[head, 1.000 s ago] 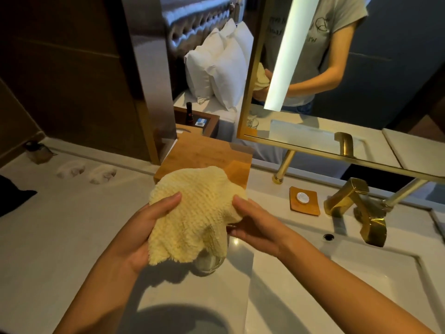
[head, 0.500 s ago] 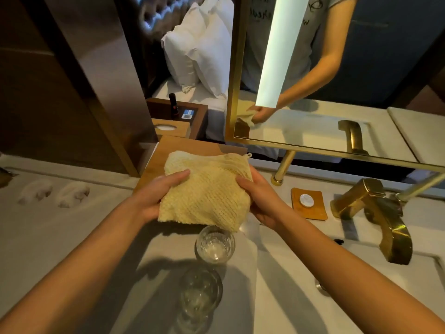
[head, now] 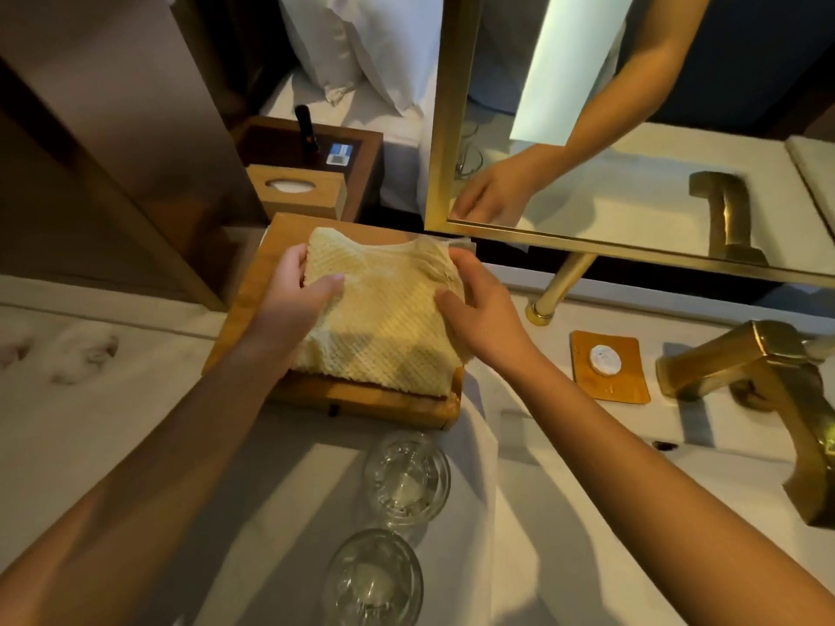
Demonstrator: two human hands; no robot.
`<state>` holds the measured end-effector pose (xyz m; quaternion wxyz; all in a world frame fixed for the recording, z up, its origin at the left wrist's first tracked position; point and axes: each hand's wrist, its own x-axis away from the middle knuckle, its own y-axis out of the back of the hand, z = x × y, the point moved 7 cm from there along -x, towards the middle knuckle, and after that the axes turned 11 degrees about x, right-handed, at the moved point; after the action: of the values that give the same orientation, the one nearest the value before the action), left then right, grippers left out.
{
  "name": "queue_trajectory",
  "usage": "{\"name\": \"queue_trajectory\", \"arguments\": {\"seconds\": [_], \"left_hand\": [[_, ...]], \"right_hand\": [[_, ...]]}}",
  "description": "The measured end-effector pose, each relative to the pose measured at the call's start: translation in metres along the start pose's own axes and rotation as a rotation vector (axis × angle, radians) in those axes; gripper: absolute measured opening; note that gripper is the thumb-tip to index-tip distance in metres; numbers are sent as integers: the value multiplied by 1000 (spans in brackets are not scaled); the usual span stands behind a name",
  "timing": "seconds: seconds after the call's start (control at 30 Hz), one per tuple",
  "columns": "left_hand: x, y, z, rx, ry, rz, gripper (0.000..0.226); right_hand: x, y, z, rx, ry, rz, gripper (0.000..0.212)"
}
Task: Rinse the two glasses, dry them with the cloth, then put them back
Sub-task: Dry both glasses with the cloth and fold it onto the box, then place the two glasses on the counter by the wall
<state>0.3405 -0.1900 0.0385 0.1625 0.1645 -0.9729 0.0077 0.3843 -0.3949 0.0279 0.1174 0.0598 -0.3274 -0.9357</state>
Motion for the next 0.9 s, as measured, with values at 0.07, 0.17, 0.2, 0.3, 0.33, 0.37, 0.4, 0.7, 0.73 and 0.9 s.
{"name": "queue_trajectory", "arguments": {"seconds": [0.07, 0.17, 0.2, 0.3, 0.33, 0.37, 0.4, 0.7, 0.73, 0.9], "left_hand": [[6, 2, -1, -32, -73, 11, 58], [18, 6, -2, -122, -145, -15, 61], [23, 9, 0, -148, -158, -45, 64], [46, 26, 7, -176, -210, -169, 65], [57, 30, 10, -158, -227, -194, 63], [68, 33, 14, -131, -249, -204, 60], [82, 36, 20, -91, -272, -202, 55], [225, 40, 145, 116, -53, -140, 54], [237, 33, 153, 65, -37, -102, 53], [254, 2, 167, -25, -26, -64, 84]], "right_hand": [[6, 3, 3, 110, 74, -66, 44], [17, 6, -1, 156, 105, -88, 47], [24, 7, -3, 149, 113, -90, 50], [50, 12, -20, 85, 55, -116, 54], [61, 13, -27, 73, 22, -124, 54], [74, 14, -31, 64, 4, -135, 53], [89, 14, -34, 49, 1, -149, 52], [189, -45, -43, 97, 58, 229, 79], [188, -50, -42, 92, 56, 238, 85], [181, -68, -37, 22, 40, 214, 91]]}}
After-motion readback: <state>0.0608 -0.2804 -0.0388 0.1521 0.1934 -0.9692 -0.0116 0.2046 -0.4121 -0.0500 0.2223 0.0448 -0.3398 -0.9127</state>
